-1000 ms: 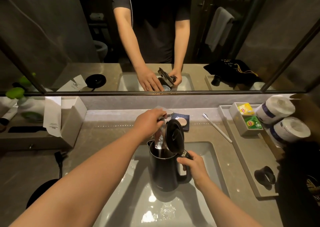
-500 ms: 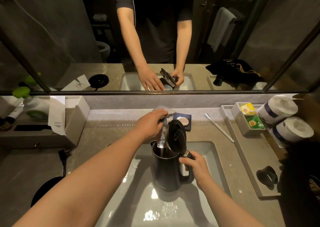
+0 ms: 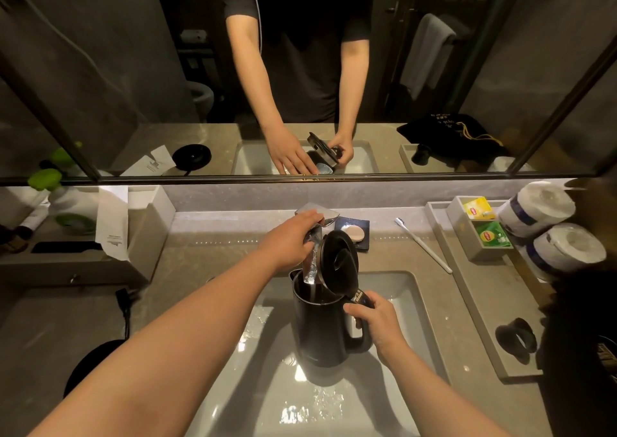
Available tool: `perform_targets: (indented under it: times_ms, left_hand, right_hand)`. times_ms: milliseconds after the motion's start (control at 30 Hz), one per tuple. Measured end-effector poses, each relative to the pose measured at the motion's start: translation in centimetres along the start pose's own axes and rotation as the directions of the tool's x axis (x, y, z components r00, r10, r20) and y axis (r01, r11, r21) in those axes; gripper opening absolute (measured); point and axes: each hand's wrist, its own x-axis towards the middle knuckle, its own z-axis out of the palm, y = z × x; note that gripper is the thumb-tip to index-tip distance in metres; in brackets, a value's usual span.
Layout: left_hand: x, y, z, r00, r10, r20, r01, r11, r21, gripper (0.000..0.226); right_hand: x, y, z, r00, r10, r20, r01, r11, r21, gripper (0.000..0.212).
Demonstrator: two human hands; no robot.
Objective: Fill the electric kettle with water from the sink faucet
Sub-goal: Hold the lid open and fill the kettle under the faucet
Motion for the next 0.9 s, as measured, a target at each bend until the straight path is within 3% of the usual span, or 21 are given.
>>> perform_targets:
  times_ms: [900]
  left_hand:
    - [-0.61, 0.43, -0.28, 0.999, -0.03, 0.023, 0.03, 0.999, 0.011, 0.069]
  right_hand:
    - [0.2, 0.48, 0.17, 1.0, 0.015, -0.013, -0.015, 1.0, -0.001, 0.013]
